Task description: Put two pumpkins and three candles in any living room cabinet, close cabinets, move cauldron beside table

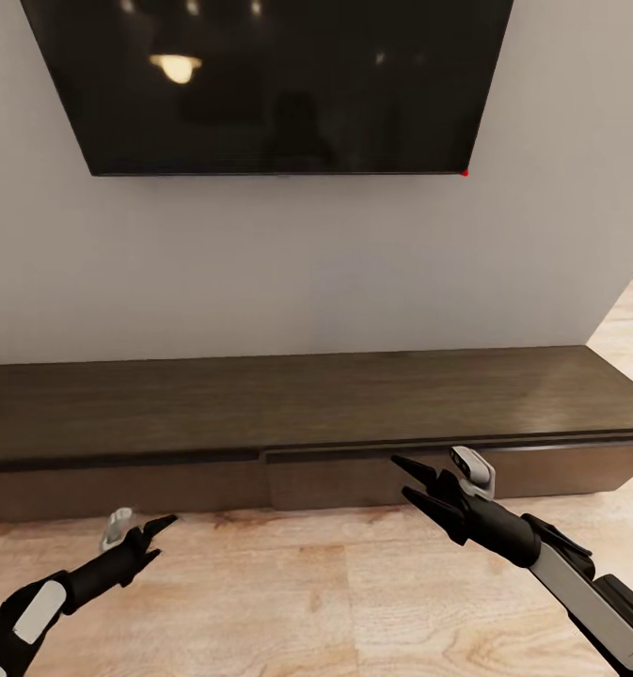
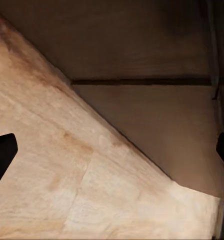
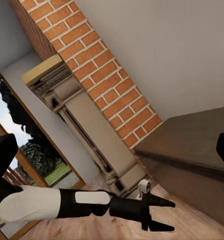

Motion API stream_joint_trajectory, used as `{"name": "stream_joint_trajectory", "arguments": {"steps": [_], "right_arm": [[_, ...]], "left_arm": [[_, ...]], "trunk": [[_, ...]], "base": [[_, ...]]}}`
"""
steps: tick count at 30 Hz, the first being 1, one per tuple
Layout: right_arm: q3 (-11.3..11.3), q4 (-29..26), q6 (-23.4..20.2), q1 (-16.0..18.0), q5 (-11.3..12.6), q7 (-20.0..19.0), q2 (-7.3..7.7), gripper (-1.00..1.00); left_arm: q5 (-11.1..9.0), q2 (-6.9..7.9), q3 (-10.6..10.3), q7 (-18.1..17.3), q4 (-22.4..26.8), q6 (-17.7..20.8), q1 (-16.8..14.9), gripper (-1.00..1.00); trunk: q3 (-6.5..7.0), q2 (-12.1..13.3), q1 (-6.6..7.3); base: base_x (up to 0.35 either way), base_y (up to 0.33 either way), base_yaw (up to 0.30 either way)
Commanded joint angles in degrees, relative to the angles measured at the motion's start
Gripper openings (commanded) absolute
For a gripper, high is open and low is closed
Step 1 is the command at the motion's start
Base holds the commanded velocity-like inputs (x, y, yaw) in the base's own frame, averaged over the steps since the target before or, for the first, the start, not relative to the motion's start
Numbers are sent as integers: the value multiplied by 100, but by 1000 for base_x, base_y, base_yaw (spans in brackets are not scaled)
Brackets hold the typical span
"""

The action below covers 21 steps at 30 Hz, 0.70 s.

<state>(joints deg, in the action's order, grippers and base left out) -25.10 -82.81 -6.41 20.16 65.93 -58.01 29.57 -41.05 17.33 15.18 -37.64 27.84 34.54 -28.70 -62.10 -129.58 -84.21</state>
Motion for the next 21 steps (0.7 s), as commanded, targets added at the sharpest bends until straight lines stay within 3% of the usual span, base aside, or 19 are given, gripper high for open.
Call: {"name": "stream_joint_trajectory", "arguments": {"steps": [1, 5, 8, 11, 15, 21], "right_arm": [[-10, 1, -60, 6, 61, -10, 5, 100], [-5, 5, -62, 6, 52, 25, 0, 100], [-1, 88, -63, 6, 45, 43, -27, 100], [3, 214, -63, 6, 39, 45, -35, 100], [5, 299, -55, 6, 27, 37, -28, 100], [5, 308, -53, 6, 26, 43, -38, 100]], "left_arm": [[-54, -1, 71, 22, -30, 39, -7, 100], [-141, -39, 737, 481, -126, -19, -23, 100], [-178, -2, 959, 788, -116, -67, -50, 100], [-196, 51, 1000, 730, -12, -52, -100, 100], [-146, 68, 833, -224, 155, -138, -156, 100], [-200, 63, 822, -459, 148, -486, -162, 100]], "trunk": [[-4, -2, 1], [-4, -2, 1], [-4, -2, 1], [-4, -2, 1], [-4, -2, 1], [-4, -2, 1]], "base": [[0, 0, 0], [0, 0, 0], [0, 0, 0], [0, 0, 0], [0, 0, 0], [0, 0, 0]]}}
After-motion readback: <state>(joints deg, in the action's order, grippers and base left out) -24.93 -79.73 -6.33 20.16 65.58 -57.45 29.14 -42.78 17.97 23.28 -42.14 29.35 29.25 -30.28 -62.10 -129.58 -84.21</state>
